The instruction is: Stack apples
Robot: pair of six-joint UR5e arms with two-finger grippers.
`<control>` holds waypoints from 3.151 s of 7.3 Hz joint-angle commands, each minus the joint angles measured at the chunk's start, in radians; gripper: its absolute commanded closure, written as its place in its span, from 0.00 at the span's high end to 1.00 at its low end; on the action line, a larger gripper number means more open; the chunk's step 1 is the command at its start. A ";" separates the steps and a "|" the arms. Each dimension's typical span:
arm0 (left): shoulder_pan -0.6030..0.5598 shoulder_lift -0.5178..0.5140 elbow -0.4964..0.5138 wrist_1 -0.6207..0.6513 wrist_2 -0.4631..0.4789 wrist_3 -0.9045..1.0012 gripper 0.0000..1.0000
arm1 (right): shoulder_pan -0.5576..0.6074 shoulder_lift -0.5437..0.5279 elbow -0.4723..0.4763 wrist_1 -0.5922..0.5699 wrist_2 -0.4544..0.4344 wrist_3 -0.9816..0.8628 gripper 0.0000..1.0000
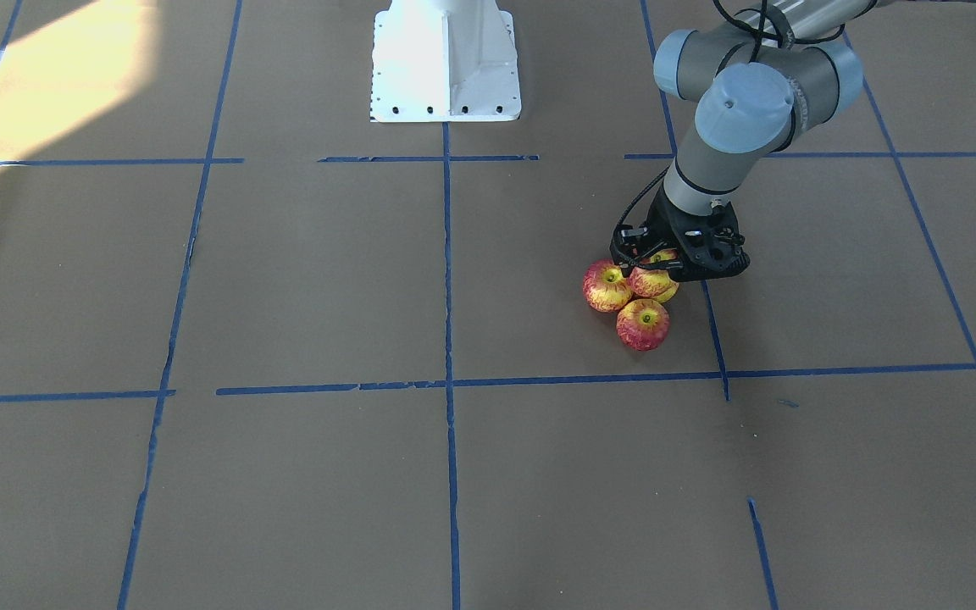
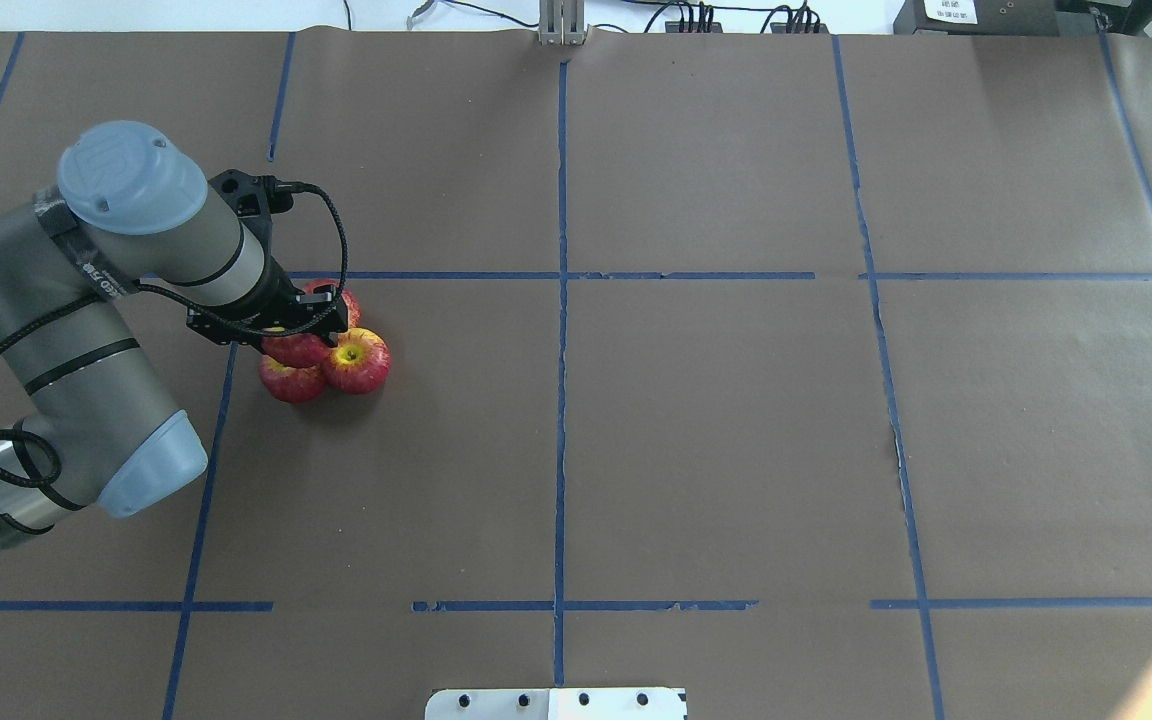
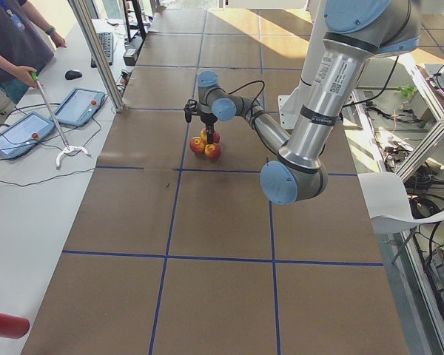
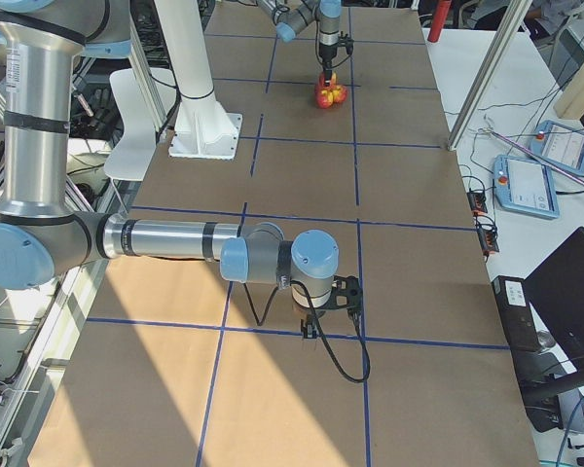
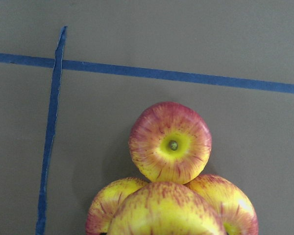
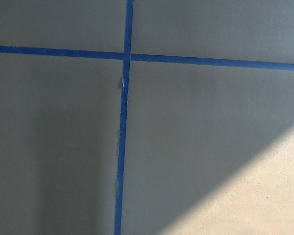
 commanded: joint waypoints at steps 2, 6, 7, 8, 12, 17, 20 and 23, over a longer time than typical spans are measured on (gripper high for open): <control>0.001 -0.003 0.005 0.000 0.000 0.003 0.38 | 0.000 0.000 0.000 0.000 0.000 0.000 1.00; 0.001 -0.001 0.005 0.000 0.000 0.005 0.82 | 0.000 0.000 0.000 0.000 0.000 0.000 1.00; 0.001 0.000 0.005 0.000 0.000 0.005 0.91 | 0.000 0.000 0.000 0.000 0.000 0.000 1.00; 0.001 0.002 0.005 0.000 0.000 0.005 0.98 | 0.000 0.000 0.000 0.000 0.000 0.000 1.00; -0.057 0.006 -0.044 0.004 0.003 0.009 0.99 | 0.000 0.000 0.000 0.000 0.000 0.000 1.00; -0.379 0.142 -0.072 0.044 -0.021 0.566 0.99 | 0.000 0.000 0.000 0.000 0.000 0.000 1.00; -0.669 0.332 -0.050 0.133 -0.198 1.066 1.00 | 0.000 0.000 0.000 0.000 0.000 0.000 1.00; -0.832 0.480 0.026 0.118 -0.253 1.117 1.00 | 0.000 0.000 0.000 0.000 0.000 0.000 1.00</control>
